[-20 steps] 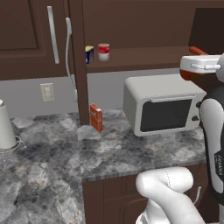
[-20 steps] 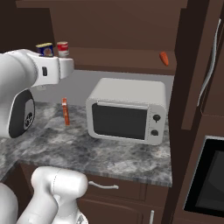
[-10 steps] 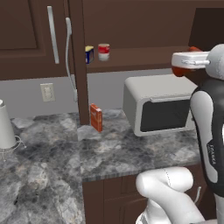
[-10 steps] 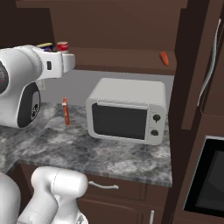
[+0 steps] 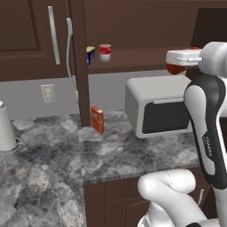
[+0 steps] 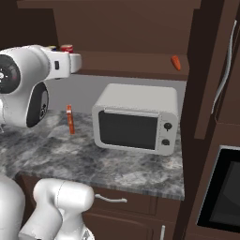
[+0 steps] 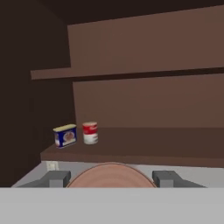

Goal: Pick the cans from the counter and place them in their designated side in the cabinet.

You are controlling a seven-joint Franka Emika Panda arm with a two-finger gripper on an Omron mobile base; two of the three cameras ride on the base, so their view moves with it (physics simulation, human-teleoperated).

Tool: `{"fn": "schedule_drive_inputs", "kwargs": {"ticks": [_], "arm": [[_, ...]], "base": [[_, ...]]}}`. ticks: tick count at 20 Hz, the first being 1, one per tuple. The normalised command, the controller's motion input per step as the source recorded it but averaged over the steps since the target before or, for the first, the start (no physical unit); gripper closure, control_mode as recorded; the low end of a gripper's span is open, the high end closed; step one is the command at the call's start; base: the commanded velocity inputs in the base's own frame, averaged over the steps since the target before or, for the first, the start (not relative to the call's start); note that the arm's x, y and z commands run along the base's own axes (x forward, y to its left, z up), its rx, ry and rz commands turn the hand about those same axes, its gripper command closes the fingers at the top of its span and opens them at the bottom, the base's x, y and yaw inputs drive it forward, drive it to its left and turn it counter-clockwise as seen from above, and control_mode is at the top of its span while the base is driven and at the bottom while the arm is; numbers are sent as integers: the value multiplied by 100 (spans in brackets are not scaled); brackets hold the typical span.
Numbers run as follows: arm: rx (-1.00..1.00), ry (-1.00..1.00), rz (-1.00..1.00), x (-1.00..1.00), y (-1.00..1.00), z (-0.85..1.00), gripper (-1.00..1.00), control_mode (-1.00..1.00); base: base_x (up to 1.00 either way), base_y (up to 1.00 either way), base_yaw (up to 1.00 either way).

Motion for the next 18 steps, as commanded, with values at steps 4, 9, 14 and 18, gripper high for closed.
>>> {"fn": "schedule_drive_inputs", "kwargs": {"ticks": [4,9,14,18], "arm": [[0,0,2,28,4,0,100,-100],[0,0,2,25,7,0,100,-100],[0,0,1,27,10,0,100,-100],[0,0,1,24,10,0,100,-100]], "base": [[0,0,0],[0,0,0],[0,0,0],[0,0,0]]}}
